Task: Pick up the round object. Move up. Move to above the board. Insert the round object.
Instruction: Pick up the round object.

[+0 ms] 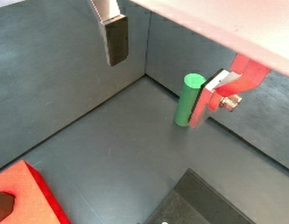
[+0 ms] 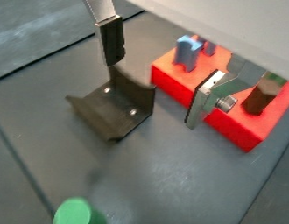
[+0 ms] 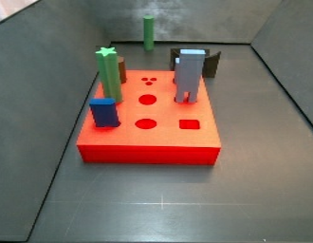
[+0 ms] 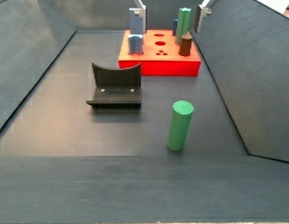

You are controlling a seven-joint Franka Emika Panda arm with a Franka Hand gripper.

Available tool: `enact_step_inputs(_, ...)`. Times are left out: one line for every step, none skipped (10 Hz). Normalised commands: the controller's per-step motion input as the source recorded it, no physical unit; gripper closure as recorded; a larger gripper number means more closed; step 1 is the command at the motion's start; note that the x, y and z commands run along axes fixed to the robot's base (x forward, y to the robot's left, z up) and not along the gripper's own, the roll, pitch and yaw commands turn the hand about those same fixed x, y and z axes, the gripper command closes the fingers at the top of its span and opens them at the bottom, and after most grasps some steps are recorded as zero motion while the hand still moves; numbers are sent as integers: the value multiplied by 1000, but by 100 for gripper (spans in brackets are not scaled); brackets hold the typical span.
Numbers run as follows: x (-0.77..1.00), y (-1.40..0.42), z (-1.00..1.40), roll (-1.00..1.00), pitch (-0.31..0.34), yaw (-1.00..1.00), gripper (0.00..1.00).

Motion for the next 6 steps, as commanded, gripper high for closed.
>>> enact_step_inputs(91,1000,-1000,26,0,57,0)
enact_step_inputs(23,1000,-1000,26,0,3,0)
enact_step_inputs(6,1000,-1000,34,0,0,0)
enact_step_inputs(29,1000,-1000,37,0,0,0)
enact_step_inputs(57,1000,-1000,0,0,0,0)
enact_step_inputs(80,869,-837,-121,-63,-34,0)
